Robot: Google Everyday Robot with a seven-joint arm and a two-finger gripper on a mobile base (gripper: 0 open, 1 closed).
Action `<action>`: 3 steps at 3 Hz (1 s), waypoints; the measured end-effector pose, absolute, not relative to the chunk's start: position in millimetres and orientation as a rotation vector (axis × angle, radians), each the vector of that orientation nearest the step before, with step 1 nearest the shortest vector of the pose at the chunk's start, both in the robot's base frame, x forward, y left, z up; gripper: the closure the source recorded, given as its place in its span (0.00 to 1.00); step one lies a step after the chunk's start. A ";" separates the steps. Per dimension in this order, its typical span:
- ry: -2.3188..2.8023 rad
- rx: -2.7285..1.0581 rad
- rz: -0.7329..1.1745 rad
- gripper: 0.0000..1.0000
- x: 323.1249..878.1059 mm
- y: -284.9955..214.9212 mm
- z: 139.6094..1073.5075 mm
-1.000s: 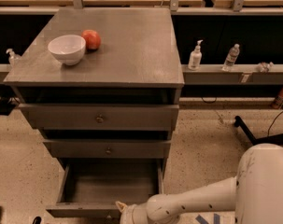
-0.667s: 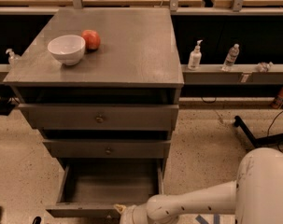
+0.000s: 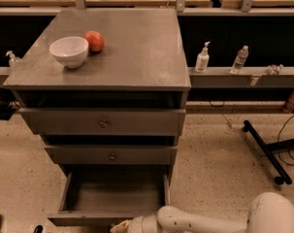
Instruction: Close bottom drawer
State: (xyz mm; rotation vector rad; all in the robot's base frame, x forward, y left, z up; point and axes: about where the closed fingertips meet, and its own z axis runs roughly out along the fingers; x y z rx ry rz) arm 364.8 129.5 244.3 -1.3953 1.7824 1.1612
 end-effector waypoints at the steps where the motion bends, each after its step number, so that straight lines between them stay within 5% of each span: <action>1: 1.698 -1.303 1.302 0.88 348.2 138.0 192.9; 2: 1.659 -1.243 1.383 1.00 334.6 133.7 162.1; 3: 1.660 -1.242 1.382 1.00 334.2 134.2 161.8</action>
Offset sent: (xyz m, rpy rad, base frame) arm -0.0388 -0.0030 -0.1084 0.2741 0.1074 -0.0063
